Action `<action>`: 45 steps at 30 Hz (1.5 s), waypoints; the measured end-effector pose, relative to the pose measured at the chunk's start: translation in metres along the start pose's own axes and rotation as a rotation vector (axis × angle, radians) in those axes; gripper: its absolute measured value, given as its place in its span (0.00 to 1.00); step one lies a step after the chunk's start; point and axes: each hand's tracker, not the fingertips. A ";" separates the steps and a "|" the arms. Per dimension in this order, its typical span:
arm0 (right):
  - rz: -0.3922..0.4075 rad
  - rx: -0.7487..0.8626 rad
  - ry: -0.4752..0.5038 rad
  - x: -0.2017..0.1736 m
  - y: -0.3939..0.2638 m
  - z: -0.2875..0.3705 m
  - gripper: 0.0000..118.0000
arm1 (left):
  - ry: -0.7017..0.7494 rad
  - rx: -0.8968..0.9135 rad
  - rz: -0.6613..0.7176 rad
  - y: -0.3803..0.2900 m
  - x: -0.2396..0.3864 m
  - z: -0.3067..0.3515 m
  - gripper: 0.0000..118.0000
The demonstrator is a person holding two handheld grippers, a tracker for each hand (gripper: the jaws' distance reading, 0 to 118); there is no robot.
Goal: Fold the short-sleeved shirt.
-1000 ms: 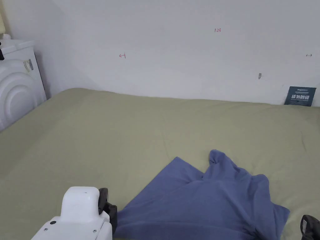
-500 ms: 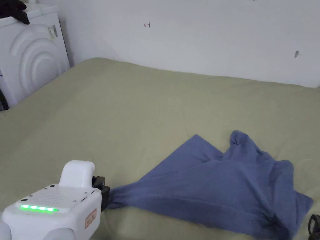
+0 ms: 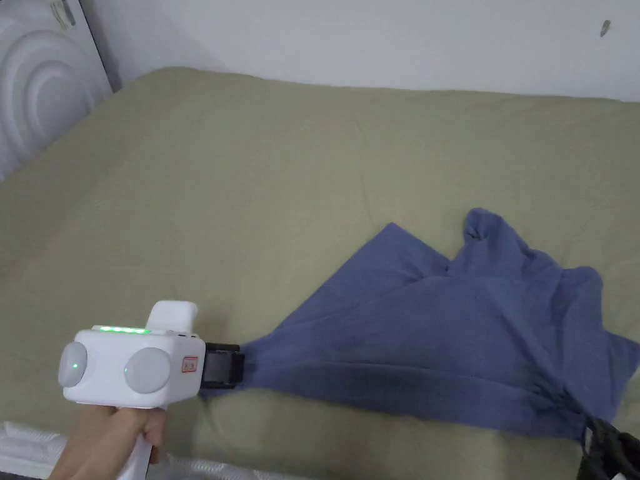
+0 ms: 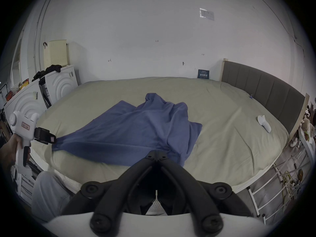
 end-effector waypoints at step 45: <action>0.302 -0.643 -0.047 0.045 0.162 -0.410 0.94 | -0.151 0.026 -0.022 0.022 0.019 -0.002 0.01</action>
